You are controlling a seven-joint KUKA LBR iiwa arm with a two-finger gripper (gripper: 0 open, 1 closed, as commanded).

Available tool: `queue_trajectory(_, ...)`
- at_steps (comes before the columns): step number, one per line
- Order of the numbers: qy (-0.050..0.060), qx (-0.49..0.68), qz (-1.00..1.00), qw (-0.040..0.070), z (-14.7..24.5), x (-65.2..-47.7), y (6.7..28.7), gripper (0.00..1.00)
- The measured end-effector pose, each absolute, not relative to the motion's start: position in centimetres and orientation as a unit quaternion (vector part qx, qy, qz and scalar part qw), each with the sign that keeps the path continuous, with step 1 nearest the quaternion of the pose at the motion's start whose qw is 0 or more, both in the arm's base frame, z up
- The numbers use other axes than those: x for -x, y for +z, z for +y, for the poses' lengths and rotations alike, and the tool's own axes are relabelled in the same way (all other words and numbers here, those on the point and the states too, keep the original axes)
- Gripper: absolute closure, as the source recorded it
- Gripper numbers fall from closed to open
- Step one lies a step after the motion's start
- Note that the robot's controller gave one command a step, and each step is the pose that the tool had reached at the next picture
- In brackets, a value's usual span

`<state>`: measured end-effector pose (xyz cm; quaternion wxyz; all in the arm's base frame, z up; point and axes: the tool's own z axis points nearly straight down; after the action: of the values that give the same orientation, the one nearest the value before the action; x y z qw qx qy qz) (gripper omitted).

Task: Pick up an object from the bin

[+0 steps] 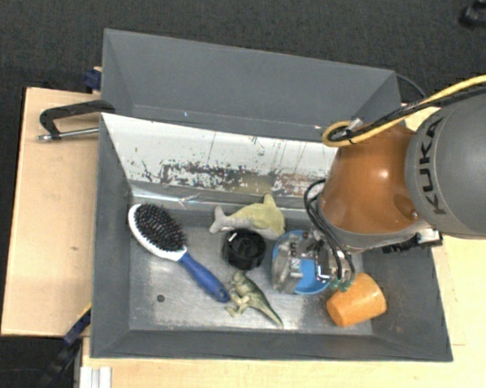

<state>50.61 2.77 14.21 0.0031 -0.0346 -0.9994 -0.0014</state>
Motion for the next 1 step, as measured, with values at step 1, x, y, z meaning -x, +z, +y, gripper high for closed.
queue_trajectory(1, 0.000, -0.031, -1.000, -0.006, 2.73, -53.25, 20.33, 1.00)
